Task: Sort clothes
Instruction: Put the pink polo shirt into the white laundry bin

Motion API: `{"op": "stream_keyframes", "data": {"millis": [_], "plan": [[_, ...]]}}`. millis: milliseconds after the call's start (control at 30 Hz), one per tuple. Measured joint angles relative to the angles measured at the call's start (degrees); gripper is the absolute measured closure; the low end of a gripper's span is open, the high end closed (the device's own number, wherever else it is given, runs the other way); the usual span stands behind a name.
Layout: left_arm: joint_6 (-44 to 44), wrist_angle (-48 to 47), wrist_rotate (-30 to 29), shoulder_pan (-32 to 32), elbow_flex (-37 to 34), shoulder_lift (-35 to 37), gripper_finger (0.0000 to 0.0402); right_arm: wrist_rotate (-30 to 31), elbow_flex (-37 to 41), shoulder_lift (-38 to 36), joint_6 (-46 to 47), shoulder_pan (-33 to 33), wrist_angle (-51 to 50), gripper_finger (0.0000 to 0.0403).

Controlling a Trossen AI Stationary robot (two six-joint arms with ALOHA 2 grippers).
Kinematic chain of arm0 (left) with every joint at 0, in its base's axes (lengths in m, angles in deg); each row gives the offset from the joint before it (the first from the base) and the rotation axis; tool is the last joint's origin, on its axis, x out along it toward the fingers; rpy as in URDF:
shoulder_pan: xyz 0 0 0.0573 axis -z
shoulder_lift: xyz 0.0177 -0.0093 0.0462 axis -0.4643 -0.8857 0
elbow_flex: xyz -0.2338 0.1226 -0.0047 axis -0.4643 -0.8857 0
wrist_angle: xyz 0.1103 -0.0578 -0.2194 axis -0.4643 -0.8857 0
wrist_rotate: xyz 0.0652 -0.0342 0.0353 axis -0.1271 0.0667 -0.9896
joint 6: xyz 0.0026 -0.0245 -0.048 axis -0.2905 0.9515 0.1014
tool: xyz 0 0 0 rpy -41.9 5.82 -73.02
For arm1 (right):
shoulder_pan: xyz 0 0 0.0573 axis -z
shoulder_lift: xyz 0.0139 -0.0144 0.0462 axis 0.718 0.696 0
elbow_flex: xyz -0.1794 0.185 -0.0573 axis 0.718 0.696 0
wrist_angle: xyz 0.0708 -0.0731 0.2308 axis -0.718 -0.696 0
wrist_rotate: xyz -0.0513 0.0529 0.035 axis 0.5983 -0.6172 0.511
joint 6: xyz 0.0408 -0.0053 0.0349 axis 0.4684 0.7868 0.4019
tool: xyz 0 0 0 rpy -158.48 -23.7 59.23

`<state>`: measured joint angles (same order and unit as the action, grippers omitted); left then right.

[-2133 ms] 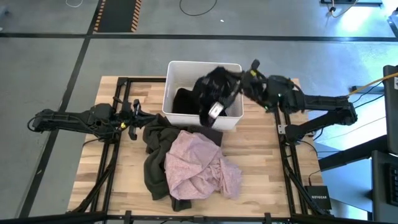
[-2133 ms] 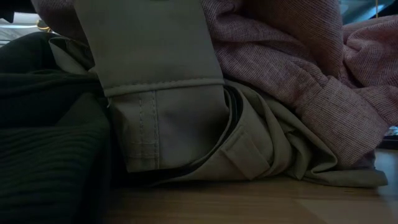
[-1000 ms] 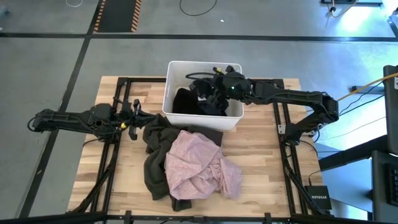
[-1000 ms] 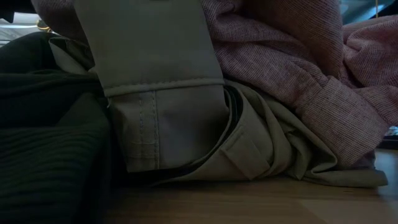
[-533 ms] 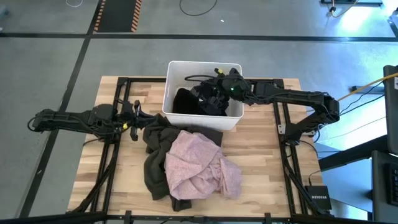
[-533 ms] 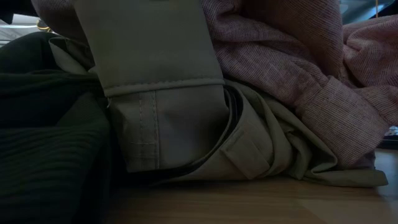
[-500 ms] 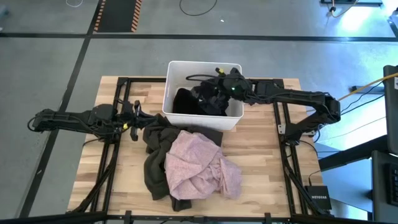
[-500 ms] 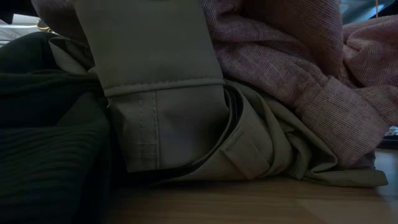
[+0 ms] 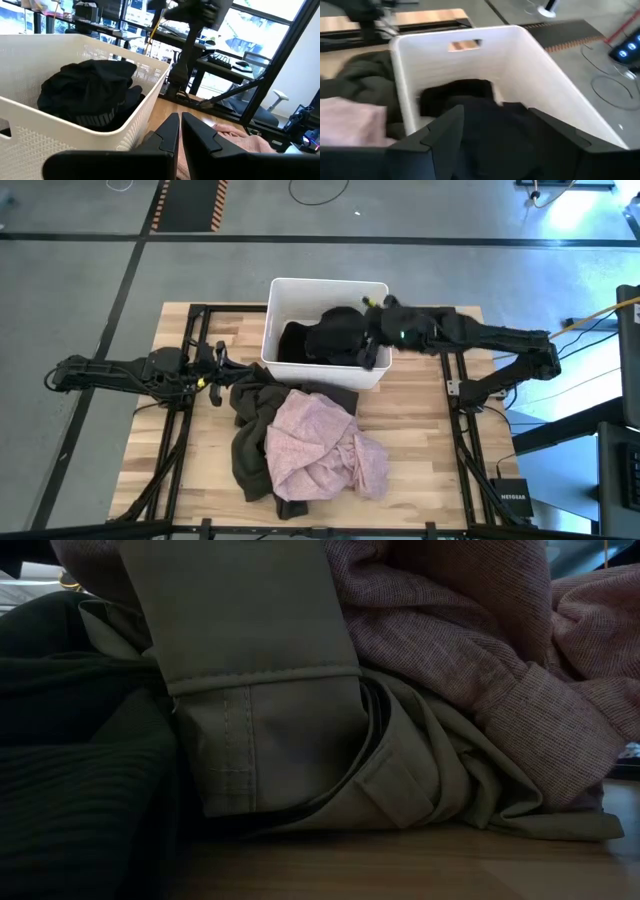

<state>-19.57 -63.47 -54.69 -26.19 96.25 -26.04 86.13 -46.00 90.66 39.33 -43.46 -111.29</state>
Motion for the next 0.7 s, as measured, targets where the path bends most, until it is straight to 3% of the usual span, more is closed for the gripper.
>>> {"op": "stream_keyframes", "data": {"millis": [333,700], "plan": [[-1.76,-0.26,-0.02,0.00,0.00,-0.28,0.0386,0.66,3.72,1.65,2.49,-17.39,4.18,0.0166],[-2.59,1.91,-1.99,0.00,0.00,-0.26,0.0386,-0.79,13.50,7.81,5.58,-28.79,18.06,0.0166]]}}
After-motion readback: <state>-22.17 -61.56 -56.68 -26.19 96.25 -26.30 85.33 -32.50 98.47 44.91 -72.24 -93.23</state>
